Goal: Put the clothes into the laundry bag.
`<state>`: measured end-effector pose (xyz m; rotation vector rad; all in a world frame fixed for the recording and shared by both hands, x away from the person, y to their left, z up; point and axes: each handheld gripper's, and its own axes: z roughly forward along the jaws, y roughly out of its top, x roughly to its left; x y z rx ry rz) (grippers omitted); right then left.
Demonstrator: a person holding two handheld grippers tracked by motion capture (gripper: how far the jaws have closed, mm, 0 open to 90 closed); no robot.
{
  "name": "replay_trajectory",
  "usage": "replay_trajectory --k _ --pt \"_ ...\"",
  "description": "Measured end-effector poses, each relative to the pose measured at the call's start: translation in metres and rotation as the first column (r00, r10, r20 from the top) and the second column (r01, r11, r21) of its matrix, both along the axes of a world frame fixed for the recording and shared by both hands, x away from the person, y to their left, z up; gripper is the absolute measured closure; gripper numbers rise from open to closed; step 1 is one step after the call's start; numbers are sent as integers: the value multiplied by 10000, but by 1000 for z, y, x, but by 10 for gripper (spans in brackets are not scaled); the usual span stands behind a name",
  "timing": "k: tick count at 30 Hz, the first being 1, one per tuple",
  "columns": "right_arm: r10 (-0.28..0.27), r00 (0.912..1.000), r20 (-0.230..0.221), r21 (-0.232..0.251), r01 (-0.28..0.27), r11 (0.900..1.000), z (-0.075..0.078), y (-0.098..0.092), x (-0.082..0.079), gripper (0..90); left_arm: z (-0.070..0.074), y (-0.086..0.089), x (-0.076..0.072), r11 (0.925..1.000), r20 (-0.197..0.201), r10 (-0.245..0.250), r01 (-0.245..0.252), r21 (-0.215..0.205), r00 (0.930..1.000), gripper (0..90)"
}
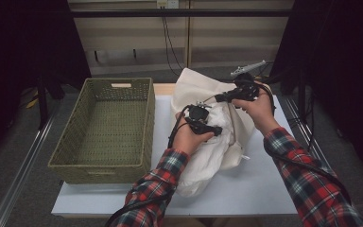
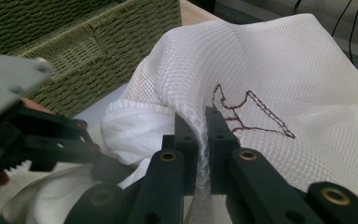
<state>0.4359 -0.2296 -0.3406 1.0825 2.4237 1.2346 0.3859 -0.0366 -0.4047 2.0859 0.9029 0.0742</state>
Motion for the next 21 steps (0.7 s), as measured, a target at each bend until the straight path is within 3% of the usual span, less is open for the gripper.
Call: replay_trajectory --k 3,5,7,12,16,18,19,21 --pt "-67 10000 -52 -4 67 10000 -2 1 1 869 8 7 -4 9997 183 207 -209 136 9996 227" --pt "5 10000 -40 -63 -5 10000 -2 1 1 868 12 14 -6 9993 78 218 -220 300 9997 173" --pt "9 10000 -37 -149 -10 9999 -2 2 2 868 12 18 -9 9989 163 185 -192 432 9997 148" --pt "-1 10000 -26 -238 0 9997 -2 4 2 868 2 21 -14 9958 -134 194 -181 894 9997 143" --pt "1 10000 -37 -239 -2 9997 -2 4 2 868 -13 20 -13 9987 -860 -136 178 480 9962 250" --pt "9 10000 -56 -269 -10 9996 -2 4 1 868 -19 18 -14 9996 -1245 -223 246 168 9920 368" --pt "-1 10000 -70 -209 -1 9998 -2 4 1 868 -20 17 -14 9996 -1422 -238 254 95 9895 492" --pt "13 10000 -66 -188 -14 9998 -2 3 0 868 -22 16 -15 9999 -1432 -133 140 44 9896 603"
